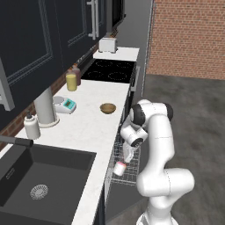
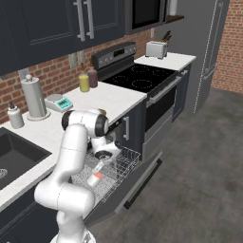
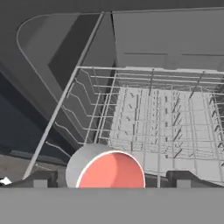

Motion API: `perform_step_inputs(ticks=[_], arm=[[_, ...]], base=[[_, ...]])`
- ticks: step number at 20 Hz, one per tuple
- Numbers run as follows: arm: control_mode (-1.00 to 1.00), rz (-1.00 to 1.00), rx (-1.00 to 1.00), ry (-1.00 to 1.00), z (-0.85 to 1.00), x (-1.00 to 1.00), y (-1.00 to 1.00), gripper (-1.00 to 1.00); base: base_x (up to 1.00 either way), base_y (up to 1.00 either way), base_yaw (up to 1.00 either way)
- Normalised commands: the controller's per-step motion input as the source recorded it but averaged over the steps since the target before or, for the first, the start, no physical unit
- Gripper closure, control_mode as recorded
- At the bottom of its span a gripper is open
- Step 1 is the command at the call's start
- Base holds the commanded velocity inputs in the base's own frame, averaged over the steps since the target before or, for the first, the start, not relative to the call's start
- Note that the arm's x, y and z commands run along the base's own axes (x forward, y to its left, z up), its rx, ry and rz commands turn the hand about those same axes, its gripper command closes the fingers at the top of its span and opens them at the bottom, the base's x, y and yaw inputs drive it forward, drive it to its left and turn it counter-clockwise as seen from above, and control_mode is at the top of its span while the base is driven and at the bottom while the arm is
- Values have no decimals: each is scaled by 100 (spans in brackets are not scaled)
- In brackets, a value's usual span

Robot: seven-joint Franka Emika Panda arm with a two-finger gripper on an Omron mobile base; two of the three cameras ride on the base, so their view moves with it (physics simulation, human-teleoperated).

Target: Pick up the cup and bowl from the counter, place them in the dishwasher, and close the dishwasher door.

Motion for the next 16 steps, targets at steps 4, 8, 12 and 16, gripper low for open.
perform_step_inputs(ticks=[4, 8, 12, 16], arm=[[-100, 0, -26, 0, -1, -3, 0, -100], [-100, 0, -11, 0, 13, 0, -6, -100], [-100, 0, -3, 0, 51, -3, -9, -100], [-100, 0, -3, 0, 89, -10, -12, -100]], base=[[0, 0, 0], [0, 0, 0], [0, 0, 0], [0, 0, 0]])
